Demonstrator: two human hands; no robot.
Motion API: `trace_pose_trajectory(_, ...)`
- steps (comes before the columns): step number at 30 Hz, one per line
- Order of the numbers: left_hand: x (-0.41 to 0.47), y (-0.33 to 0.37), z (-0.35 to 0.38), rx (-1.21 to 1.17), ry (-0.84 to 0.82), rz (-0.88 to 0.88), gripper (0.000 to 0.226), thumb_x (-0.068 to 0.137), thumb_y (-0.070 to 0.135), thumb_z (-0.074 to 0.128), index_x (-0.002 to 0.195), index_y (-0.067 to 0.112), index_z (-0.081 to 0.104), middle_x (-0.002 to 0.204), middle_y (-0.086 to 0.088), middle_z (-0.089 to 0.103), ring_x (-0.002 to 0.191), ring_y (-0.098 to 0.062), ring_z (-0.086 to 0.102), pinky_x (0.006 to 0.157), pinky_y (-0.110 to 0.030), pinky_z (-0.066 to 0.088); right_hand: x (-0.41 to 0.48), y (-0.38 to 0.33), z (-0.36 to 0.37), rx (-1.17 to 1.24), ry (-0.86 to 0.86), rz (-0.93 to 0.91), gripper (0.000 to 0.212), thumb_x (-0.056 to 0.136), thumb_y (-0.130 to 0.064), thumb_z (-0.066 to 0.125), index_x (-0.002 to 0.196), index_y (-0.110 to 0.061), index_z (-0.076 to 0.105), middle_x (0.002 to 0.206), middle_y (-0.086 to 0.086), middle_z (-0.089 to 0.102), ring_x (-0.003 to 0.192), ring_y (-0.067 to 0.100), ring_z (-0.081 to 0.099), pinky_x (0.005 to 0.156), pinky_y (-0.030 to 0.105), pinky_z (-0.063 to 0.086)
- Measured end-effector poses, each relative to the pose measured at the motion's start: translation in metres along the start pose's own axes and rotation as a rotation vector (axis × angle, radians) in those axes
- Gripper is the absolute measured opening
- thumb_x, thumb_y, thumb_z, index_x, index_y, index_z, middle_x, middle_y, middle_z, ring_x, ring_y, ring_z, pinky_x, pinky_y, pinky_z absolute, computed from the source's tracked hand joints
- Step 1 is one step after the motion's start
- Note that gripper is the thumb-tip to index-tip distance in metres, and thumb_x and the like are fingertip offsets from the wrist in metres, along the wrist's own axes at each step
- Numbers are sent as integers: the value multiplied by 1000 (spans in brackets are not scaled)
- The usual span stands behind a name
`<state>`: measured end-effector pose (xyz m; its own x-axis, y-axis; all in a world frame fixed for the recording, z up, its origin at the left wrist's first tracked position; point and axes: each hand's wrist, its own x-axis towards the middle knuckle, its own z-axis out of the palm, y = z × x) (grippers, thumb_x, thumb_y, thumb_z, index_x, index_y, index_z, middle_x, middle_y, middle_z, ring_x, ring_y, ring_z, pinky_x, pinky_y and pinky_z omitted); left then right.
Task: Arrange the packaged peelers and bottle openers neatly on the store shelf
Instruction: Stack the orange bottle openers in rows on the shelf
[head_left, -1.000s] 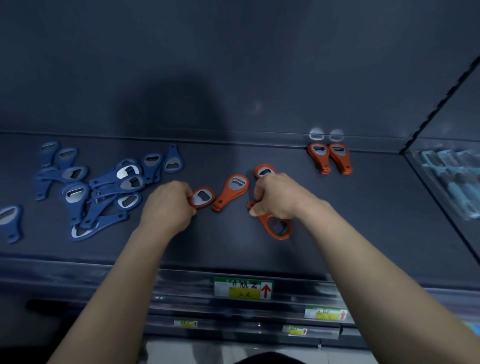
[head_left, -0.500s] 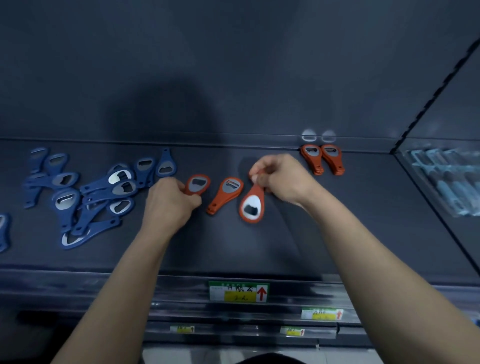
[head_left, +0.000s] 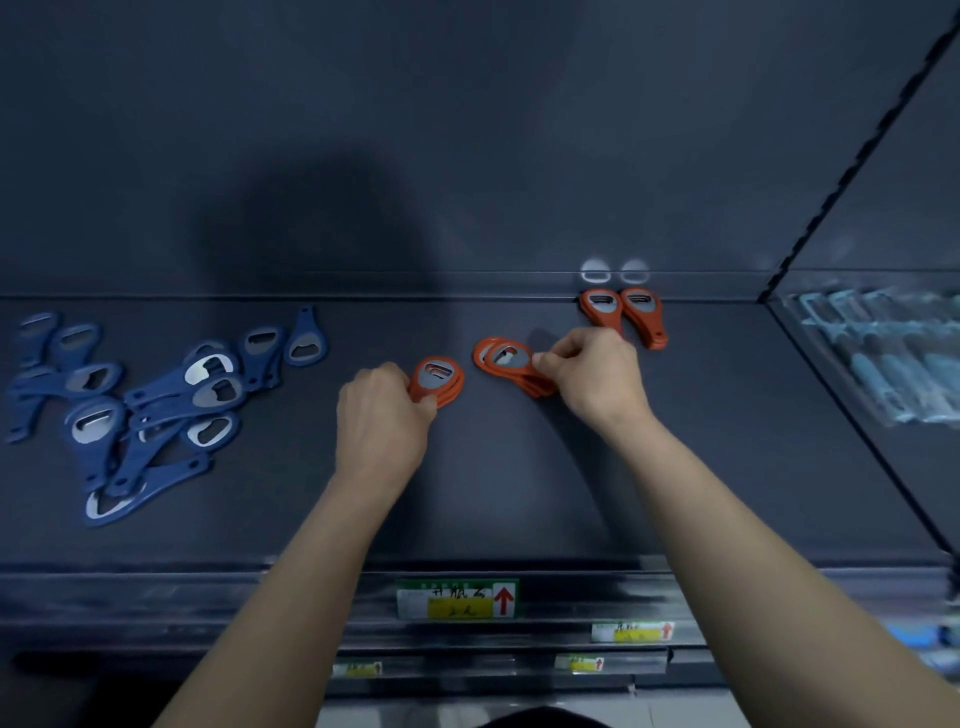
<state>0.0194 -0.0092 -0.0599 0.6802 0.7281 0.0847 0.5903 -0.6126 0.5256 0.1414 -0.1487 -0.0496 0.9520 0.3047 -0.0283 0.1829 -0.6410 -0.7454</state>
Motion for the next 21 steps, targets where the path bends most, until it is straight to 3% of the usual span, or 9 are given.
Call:
trace_pose_trajectory(4,-2,-4,-1,76,-63,-8,36,80,31,70,101,4,61,104,-16,58,100,-35,53,80,-40,43,-3,-1,5,-100,-66,-34,23,78,-32,73,89,-13,66,94,10,69,94,28,62,83,39,52)
trace_pose_trajectory(8,-3,-5,-1,84,-71,-3,23,82,22,65,94,2,63,97,-15,63,91,-33,57,68,-32,39,-4,-2,13,-248,-84,-64,39,82,-30,70,111,-7,60,113,14,62,108,32,56,88,38,49)
trace_pose_trajectory(12,-4,-4,-1,102,-62,-1,20,83,22,63,91,3,63,94,-14,63,88,-32,57,65,-31,37,-3,-5,20,-356,-35,-105,31,87,-27,63,106,-4,61,109,17,61,105,34,54,83,37,48)
trace_pose_trajectory(16,-5,-3,0,130,-45,17,23,84,25,64,87,3,62,92,-15,62,85,-31,56,64,-32,34,-6,-9,25,-406,-3,-106,33,88,-28,62,107,-1,60,114,18,56,112,35,47,91,39,44)
trace_pose_trajectory(21,-6,-4,1,123,-23,35,23,85,23,61,76,2,56,85,-15,61,73,-27,49,62,-32,33,-6,-12,31,-449,34,-105,24,91,-18,53,109,-3,60,116,17,56,113,34,47,90,38,42)
